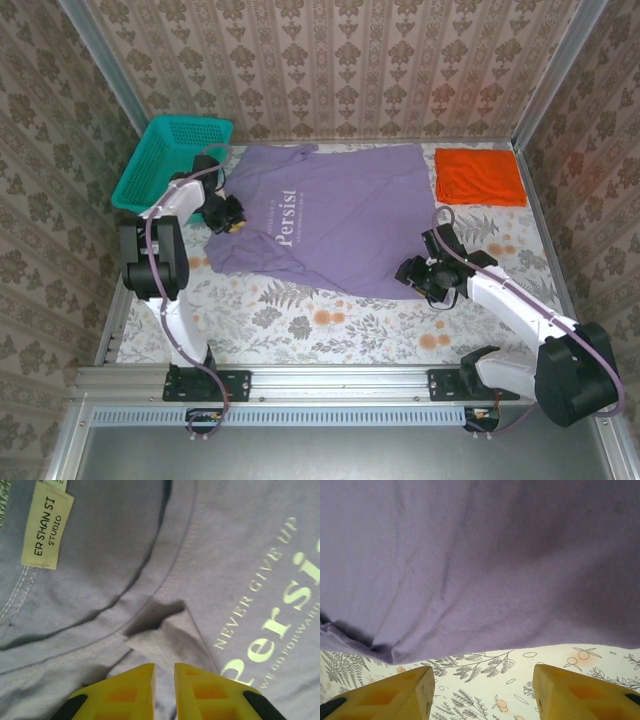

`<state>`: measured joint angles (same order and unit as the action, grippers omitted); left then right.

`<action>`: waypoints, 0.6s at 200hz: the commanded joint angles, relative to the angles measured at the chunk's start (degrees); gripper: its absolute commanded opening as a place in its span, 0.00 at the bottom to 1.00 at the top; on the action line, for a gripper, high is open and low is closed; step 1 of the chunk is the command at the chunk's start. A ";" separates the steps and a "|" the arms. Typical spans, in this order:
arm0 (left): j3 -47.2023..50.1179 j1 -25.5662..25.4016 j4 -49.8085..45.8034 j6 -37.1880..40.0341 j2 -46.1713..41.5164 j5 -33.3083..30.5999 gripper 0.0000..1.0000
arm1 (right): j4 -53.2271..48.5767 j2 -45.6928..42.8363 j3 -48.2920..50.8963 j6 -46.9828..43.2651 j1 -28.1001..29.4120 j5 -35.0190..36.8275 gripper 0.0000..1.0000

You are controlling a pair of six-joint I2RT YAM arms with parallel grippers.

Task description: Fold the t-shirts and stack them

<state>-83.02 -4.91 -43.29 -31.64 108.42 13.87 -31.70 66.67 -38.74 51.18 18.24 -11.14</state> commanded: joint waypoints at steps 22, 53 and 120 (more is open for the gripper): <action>-0.11 -5.34 -1.06 5.72 -10.04 -5.84 0.17 | 2.52 -0.42 1.38 -0.38 -0.41 -1.69 0.56; 8.30 -10.53 0.54 2.61 -14.99 -4.34 0.15 | 3.72 -0.47 2.50 0.01 -0.40 -2.21 0.56; 23.98 -13.46 3.25 -7.33 -16.81 3.36 0.33 | 4.99 -0.62 3.94 0.33 -0.40 -2.75 0.56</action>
<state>-60.58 -18.35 -40.91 -34.87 91.88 15.16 -27.75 66.70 -35.35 51.22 18.13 -12.64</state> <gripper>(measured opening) 0.292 0.565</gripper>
